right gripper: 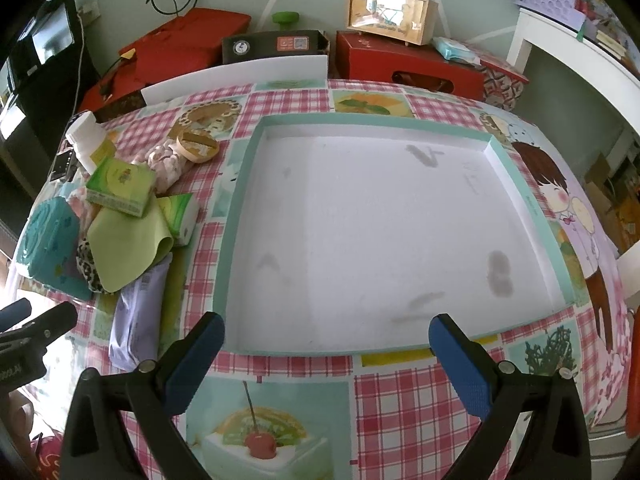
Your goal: Organize soft objects
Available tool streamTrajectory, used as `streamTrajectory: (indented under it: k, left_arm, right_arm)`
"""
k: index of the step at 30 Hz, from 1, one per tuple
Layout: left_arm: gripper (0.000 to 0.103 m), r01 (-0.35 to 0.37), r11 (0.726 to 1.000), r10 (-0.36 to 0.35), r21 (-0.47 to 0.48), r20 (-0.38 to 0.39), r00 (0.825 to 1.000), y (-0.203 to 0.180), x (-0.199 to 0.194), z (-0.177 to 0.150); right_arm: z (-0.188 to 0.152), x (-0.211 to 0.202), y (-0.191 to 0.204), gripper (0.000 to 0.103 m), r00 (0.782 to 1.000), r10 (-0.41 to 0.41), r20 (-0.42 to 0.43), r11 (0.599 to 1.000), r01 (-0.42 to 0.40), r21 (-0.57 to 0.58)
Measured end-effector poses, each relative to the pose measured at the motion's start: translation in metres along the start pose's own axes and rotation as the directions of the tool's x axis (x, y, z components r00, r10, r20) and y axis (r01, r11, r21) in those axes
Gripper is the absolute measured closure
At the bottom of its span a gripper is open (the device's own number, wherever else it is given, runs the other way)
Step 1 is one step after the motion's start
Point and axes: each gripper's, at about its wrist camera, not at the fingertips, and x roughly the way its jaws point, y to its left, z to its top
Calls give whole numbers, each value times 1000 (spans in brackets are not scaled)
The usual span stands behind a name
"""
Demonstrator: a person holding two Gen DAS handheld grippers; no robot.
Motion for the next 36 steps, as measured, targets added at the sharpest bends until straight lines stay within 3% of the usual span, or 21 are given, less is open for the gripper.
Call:
streamTrajectory:
  k: [36]
  left_arm:
    - [0,4,1000,-5,-6,-21,1000,0,4,-2]
  right_arm:
    - [0,1,3,0,1000,2,-6,1000,-2,-11]
